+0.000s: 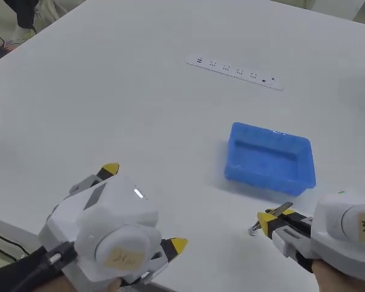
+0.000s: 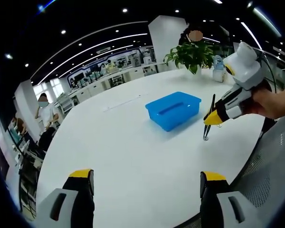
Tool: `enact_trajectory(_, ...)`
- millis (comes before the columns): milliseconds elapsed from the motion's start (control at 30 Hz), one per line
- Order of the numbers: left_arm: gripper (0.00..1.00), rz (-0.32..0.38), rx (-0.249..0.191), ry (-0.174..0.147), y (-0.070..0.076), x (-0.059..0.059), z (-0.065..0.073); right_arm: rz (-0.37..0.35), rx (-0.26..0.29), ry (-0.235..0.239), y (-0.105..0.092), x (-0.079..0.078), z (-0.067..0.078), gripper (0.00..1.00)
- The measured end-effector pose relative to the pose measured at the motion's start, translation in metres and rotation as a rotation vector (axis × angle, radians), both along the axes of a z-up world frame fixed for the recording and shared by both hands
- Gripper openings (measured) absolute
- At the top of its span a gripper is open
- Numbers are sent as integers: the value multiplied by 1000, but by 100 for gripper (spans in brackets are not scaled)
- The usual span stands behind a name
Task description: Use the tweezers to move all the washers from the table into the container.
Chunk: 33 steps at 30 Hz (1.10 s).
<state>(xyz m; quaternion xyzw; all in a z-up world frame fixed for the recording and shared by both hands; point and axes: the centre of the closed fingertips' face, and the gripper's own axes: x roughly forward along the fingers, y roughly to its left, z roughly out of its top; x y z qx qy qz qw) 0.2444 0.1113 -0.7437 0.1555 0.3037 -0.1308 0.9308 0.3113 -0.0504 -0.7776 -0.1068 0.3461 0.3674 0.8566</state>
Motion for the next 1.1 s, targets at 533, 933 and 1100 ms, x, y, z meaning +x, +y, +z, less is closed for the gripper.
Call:
enact_trajectory(533,95,1,1,5,0,0,-1,15,-17,-11,2,1,-1,5)
enact_trajectory(933,94,-4,6,8,0,-1,-1,26,-23,-11,3,3,-2,5)
enact_trajectory(1100,94,-8,10,12,-1,-2,-2,33,-23,-18,5,3,-2,5)
